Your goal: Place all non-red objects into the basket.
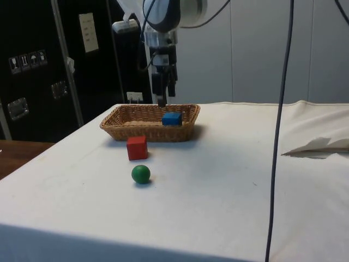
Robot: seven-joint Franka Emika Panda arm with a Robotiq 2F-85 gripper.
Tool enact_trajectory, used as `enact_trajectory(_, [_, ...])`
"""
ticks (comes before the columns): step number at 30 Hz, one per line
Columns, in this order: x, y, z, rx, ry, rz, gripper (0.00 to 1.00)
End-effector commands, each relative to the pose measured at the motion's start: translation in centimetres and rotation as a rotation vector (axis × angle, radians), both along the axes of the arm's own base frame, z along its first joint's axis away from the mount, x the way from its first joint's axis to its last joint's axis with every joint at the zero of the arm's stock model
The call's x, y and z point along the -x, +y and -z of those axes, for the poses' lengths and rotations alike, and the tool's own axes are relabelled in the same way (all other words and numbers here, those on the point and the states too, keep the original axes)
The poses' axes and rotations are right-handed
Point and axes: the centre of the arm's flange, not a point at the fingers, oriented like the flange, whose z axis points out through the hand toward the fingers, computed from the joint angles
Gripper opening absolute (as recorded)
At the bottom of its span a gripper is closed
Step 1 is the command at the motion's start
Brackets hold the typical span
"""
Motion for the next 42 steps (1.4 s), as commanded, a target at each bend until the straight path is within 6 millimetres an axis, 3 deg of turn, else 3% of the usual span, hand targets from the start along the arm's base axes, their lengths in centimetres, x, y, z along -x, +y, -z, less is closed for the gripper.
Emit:
enact_trajectory(1, [0.1,-0.1,-0.3,0.004,0.005,-0.002,1.00])
enact_trajectory(13, [0.1,0.6,-1.9,-0.017,-0.009,-0.004,1.00])
enact_trajectory(19, [0.4,3.1,-2.5,-0.023,-0.009,-0.009,1.00])
enact_trajectory(42, [1.3,9.6,-3.0,-0.055,-0.007,-0.025,1.00])
